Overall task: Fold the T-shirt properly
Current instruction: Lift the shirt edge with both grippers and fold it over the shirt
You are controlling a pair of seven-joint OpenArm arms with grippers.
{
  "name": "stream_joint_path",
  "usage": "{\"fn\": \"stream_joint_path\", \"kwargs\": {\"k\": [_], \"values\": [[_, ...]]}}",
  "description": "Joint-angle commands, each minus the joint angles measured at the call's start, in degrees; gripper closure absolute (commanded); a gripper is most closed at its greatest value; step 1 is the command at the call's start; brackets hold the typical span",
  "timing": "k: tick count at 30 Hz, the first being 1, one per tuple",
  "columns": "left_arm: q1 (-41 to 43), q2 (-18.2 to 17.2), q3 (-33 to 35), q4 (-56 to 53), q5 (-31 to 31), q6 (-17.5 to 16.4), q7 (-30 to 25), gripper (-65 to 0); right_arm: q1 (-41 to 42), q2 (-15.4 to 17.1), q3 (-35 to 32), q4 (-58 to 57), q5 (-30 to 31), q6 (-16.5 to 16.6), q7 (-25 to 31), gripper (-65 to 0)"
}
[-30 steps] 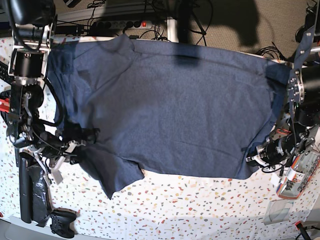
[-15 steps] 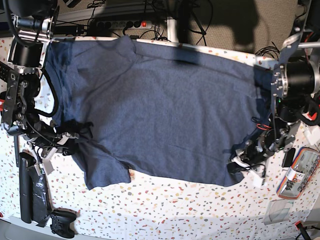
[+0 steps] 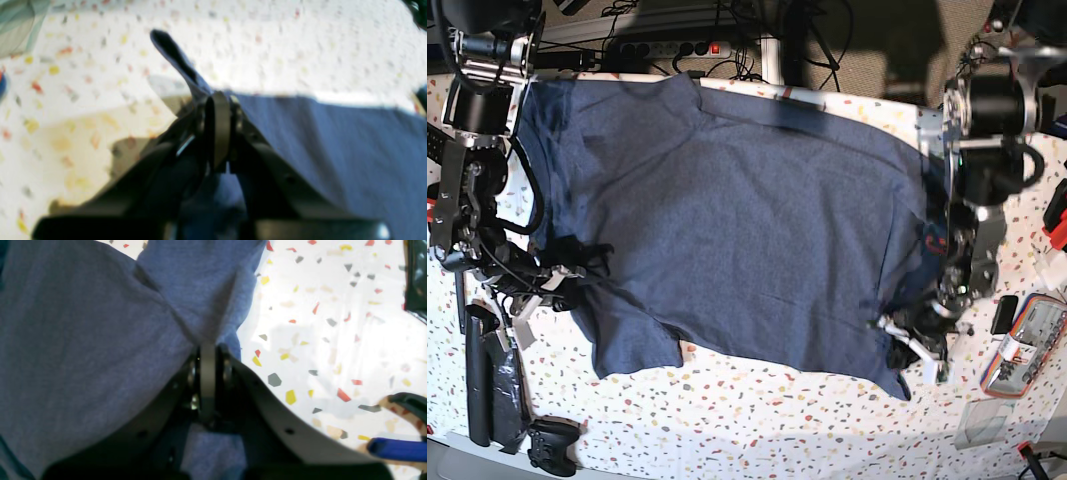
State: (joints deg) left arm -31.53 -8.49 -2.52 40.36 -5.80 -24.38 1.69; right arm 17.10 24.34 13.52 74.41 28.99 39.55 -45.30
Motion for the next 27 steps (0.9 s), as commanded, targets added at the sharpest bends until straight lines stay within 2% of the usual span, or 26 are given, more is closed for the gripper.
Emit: {"fn": "stream_joint_path", "kwargs": {"k": [1,5,9,15,23,27], "values": [[-0.11,-0.28,-0.15,3.65,-0.85,-0.15,-1.92,0.0,1.40,0.90,0.42,1.18,1.70,0.45,1.07,0.0],[8.20,-0.79,-0.17,14.23,-0.85,7.93,-2.05,0.0,0.79,0.92,0.42,2.01,1.68,0.45,1.03,0.0],[13.38,-3.63,-0.17,21.75,-0.87,13.03,-1.68,0.0,-3.30,0.92,0.42,8.35,1.66,0.45,1.05,0.0],[17.03,-8.68,-0.17,25.05,-5.99,13.31,0.87,0.0,-11.02,0.87,2.49,17.68,1.73,0.45,1.18,0.0],[18.05,-14.38,-0.17,25.05,-14.82,13.25,7.32,0.0,-20.11,0.87,12.79,26.10,7.30,0.45,1.03,0.0],[18.05,-16.31,-0.17,25.09,-15.98,12.72,10.51,0.0,-24.50,0.85,16.13,30.16,7.34,0.45,1.05,0.0]]}}
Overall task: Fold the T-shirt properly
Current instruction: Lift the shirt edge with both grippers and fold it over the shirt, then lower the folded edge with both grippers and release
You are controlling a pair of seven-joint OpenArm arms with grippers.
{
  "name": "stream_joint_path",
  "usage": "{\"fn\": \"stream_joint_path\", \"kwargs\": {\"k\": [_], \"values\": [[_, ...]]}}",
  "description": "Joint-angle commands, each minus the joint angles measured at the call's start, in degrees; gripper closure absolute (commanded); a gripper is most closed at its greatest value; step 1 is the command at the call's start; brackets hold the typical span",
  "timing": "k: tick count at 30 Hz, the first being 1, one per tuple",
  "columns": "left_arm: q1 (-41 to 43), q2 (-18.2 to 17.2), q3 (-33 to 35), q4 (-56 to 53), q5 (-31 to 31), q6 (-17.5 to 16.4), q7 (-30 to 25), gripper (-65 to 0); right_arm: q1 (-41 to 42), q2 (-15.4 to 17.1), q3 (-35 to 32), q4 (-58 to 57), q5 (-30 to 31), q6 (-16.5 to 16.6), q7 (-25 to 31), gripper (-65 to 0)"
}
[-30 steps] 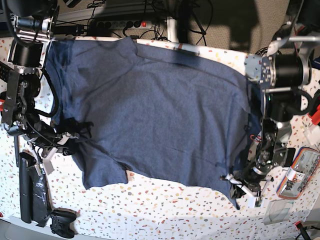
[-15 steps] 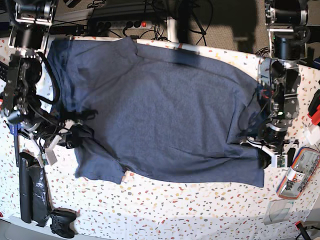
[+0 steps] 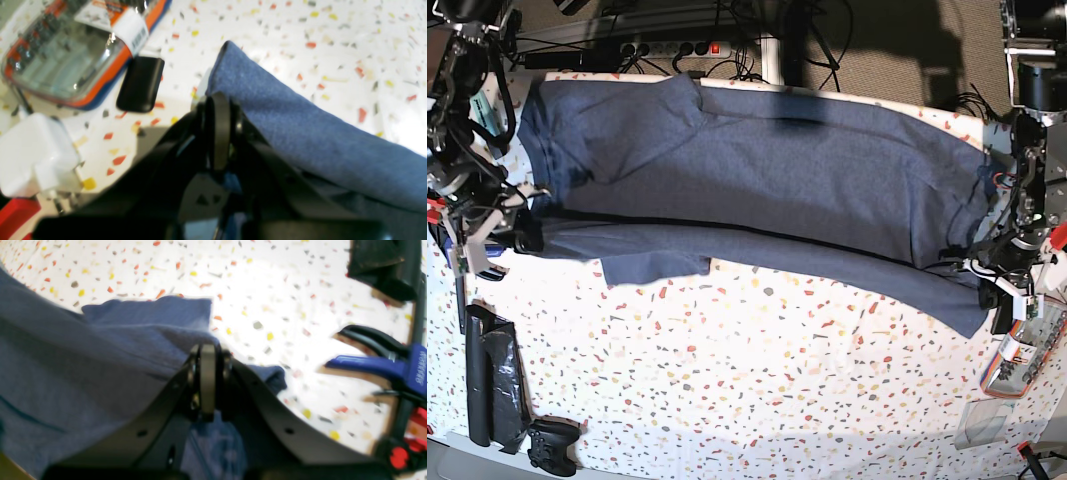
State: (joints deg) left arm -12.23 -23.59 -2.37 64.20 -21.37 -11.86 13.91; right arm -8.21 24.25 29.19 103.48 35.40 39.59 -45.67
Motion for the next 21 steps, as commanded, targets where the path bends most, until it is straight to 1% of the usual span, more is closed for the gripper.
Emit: {"fn": "stream_joint_path", "kwargs": {"k": [1,3,5,8,9,11,15,18,21], "values": [[-1.25,-1.57,-0.33,1.27,-0.44,-0.42,-0.79,0.0,-0.11,0.94,1.25,1.79,1.05,0.41,1.42,0.0],[-1.25,-2.38,-0.33,1.27,-2.45,-2.23,1.31,0.0,-1.57,0.94,2.62,2.84,1.53,0.41,1.44,0.0],[-1.20,-3.50,-0.35,1.27,-5.86,-4.24,3.48,0.0,-2.58,0.59,4.11,3.43,2.36,0.41,1.40,0.0],[-0.92,-5.27,-0.33,1.49,-9.25,-6.71,6.51,0.0,-3.41,-1.01,6.80,4.00,2.56,0.41,1.36,0.0],[-0.90,-5.77,-0.35,1.68,-9.77,-7.28,7.58,0.0,-3.41,-1.64,7.78,4.00,2.51,0.41,1.22,0.0],[-0.13,-6.86,-0.42,2.73,-10.45,-7.30,8.59,0.0,-3.39,-2.99,9.68,4.00,2.54,0.41,1.20,0.0],[4.44,-7.39,-4.13,8.02,-10.25,-7.28,8.22,0.0,-3.41,-4.59,11.34,4.00,2.51,0.41,0.83,0.0],[8.94,-7.37,-7.39,12.13,-10.19,-7.30,5.64,0.0,-3.41,-4.74,11.32,4.00,2.51,0.41,-0.04,0.0],[11.56,-7.37,-8.48,13.31,-10.16,-7.45,4.28,0.0,-3.45,-4.74,11.34,4.00,2.05,0.41,-0.44,0.0]]}}
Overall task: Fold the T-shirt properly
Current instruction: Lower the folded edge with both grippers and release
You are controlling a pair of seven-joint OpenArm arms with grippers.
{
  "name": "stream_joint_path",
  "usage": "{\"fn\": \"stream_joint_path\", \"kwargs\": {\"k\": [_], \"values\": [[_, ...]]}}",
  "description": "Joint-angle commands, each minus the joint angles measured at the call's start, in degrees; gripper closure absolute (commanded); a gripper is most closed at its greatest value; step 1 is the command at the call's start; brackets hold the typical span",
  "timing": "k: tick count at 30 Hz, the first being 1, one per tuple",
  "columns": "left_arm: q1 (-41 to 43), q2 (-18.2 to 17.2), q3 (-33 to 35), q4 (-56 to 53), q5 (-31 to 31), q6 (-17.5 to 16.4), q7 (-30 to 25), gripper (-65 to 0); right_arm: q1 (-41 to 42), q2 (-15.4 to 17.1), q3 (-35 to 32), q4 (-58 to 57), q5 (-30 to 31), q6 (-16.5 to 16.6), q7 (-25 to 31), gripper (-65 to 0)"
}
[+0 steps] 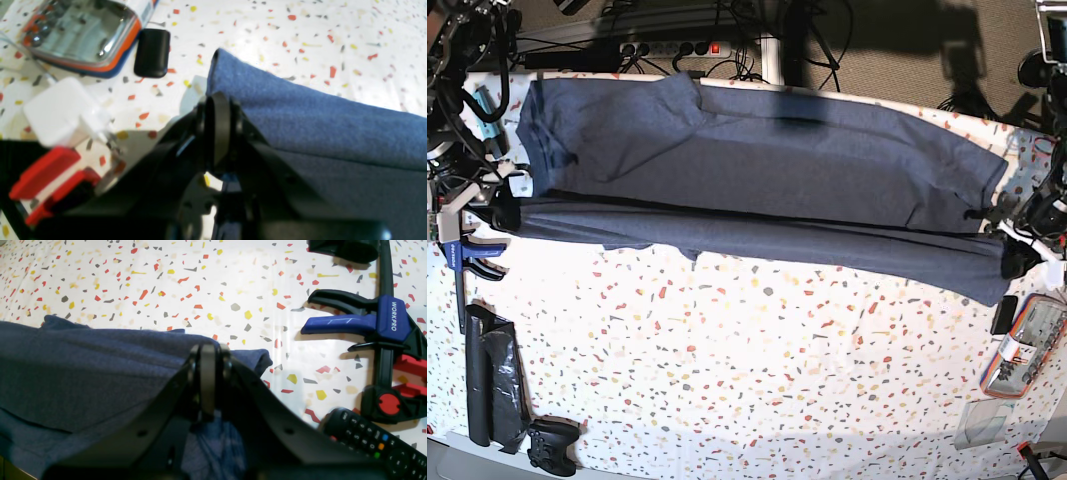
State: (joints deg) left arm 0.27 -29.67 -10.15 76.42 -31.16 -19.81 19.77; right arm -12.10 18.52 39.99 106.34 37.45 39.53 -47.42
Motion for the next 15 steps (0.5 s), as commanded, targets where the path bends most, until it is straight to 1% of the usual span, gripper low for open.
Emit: {"fn": "stream_joint_path", "kwargs": {"k": [1,6,11,15], "values": [[-0.28,-1.31,-0.70,1.07,-0.20,0.52,-1.53,0.0,0.28,1.01,0.55,1.14,0.07,0.47,0.90,0.0],[2.67,-1.31,-0.70,1.07,3.30,0.70,-2.32,0.0,-1.88,0.98,0.57,1.14,-0.42,0.47,0.92,0.0],[4.59,-1.01,-0.68,1.07,4.15,0.70,-2.82,0.0,-4.17,0.98,0.55,1.11,-2.27,0.47,1.01,0.0],[4.63,-0.83,-0.68,1.07,4.13,0.68,0.02,0.0,-4.22,1.01,0.50,1.11,-2.71,0.47,-2.25,0.0]]}}
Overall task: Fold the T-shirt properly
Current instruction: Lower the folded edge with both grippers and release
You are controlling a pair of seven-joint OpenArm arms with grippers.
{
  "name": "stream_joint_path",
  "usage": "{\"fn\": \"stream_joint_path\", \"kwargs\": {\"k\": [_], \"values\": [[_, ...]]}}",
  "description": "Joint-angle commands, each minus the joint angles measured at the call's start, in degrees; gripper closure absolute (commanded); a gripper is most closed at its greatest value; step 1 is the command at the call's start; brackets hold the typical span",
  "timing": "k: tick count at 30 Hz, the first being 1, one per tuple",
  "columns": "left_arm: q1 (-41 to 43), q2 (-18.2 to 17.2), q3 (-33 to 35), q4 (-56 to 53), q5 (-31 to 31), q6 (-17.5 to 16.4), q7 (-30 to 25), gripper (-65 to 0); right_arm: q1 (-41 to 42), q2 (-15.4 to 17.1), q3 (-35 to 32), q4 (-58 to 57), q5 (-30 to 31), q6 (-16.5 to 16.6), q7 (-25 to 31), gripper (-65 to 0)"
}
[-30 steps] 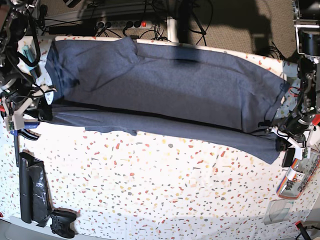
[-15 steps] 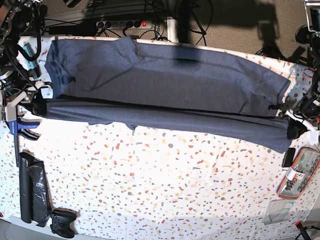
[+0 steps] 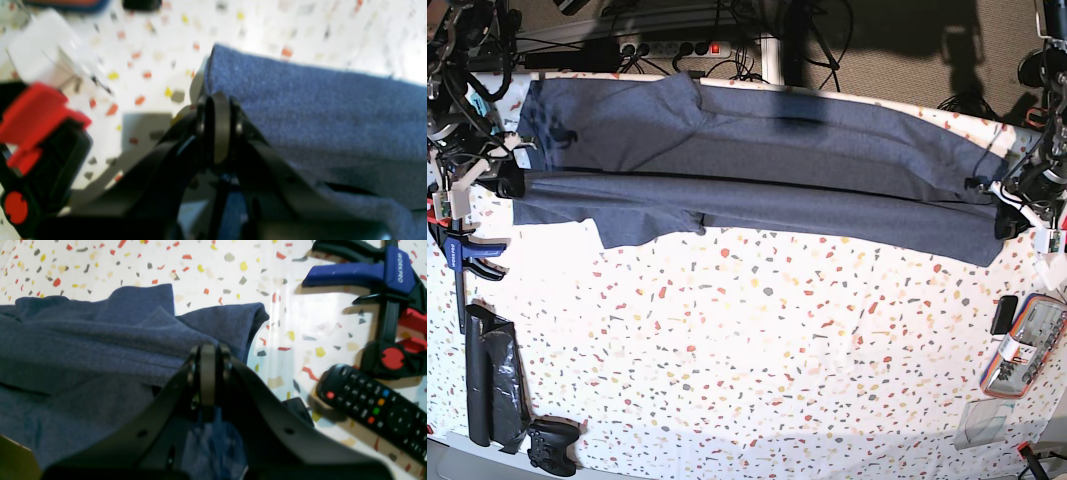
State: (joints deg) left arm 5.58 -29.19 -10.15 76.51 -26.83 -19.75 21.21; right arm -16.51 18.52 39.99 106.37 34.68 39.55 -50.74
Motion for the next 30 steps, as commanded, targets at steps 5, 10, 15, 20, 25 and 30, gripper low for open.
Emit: {"fn": "stream_joint_path", "kwargs": {"k": [5,10,15,20,25,30], "values": [[-0.68,-1.31,-0.68,0.98,-0.22,0.63,3.80,-12.0,0.31,1.01,0.50,1.09,0.07,0.45,-3.30,-22.6],[-0.68,-1.31,-0.68,0.98,-0.28,0.57,9.11,-32.9,0.48,1.01,0.50,1.09,2.43,0.45,-2.84,-31.3],[-0.68,-1.33,-0.68,1.01,-5.05,-4.09,12.28,-32.9,0.66,1.03,0.50,1.09,7.67,0.45,-2.78,-31.3],[-0.85,-1.49,-0.70,0.98,-10.49,-7.63,14.56,-32.8,0.66,1.03,0.50,1.09,7.98,0.45,-2.21,-31.3],[-2.51,-3.98,-0.70,1.01,-11.02,-7.45,13.09,-32.8,0.63,1.01,0.50,1.09,7.98,0.45,-2.25,-31.3],[-4.79,-7.87,-0.74,1.01,-11.69,-5.97,13.99,-32.8,0.63,1.01,0.50,1.09,7.98,0.45,-2.27,-31.3]]}}
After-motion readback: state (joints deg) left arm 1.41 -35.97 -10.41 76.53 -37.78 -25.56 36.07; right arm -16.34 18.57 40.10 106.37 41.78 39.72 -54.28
